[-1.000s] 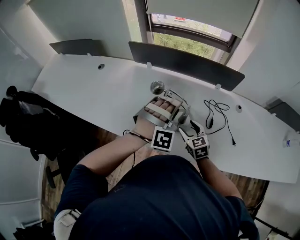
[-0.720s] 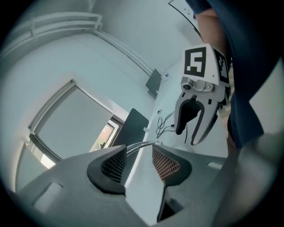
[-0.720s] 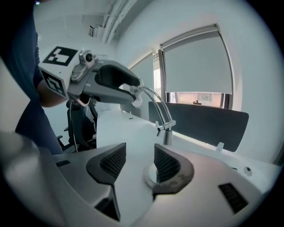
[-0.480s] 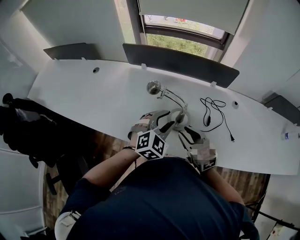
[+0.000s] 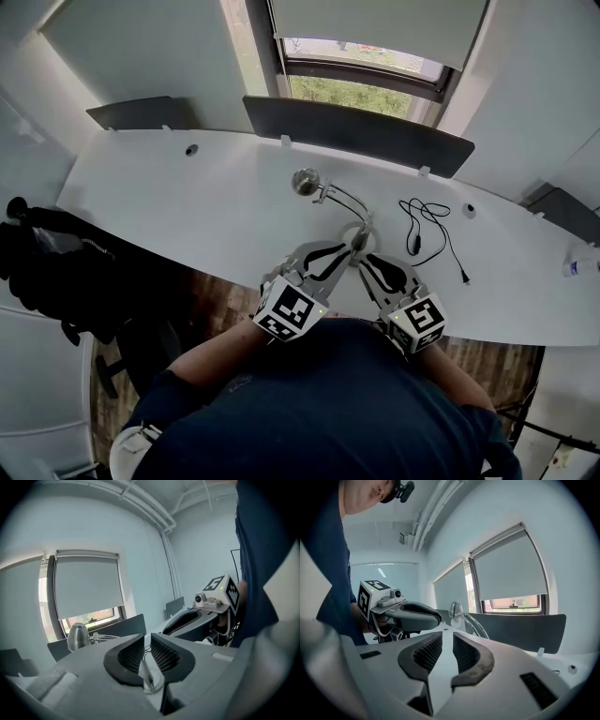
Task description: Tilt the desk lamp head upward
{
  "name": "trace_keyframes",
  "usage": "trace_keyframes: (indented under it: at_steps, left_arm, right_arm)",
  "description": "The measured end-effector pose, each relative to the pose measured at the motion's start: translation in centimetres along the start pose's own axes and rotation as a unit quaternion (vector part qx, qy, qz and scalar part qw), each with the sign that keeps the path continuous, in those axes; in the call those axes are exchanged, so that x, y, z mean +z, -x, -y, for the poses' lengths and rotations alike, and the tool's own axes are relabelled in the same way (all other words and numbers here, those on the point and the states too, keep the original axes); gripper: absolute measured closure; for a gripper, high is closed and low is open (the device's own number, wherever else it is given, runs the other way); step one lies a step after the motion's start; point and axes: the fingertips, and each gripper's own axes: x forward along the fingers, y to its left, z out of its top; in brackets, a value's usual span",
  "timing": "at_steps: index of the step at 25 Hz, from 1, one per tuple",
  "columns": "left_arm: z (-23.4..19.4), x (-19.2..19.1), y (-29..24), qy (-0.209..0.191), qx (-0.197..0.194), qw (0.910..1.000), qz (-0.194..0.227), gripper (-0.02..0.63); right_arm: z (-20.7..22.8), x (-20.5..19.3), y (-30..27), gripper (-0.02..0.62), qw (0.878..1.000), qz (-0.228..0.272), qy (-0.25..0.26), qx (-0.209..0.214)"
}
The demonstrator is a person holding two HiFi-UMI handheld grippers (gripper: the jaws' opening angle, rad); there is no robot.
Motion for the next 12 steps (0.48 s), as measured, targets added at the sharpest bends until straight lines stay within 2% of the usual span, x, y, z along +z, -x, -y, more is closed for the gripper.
trace_keyframes:
  at_steps: [4, 6, 12]
  left_arm:
    - [0.6, 1.4, 0.7, 0.042, -0.022, 0.9979, 0.043, 0.598]
    - [1.2, 1.5, 0.9, 0.057, -0.032, 0.9961, 0.059, 0.598]
    - [2.4, 0.4, 1.1, 0.080, -0.044, 0.9935, 0.068, 0.598]
  right_arm:
    - [-0.3, 1.5, 0.2, 0.540, 1.000, 0.027, -0.002, -0.002]
    - [-0.2, 1.6, 0.3, 0.552, 0.999, 0.035, 0.000, -0.009]
    - [-0.5, 1.1, 0.5, 0.577, 0.999, 0.043, 0.003, -0.007]
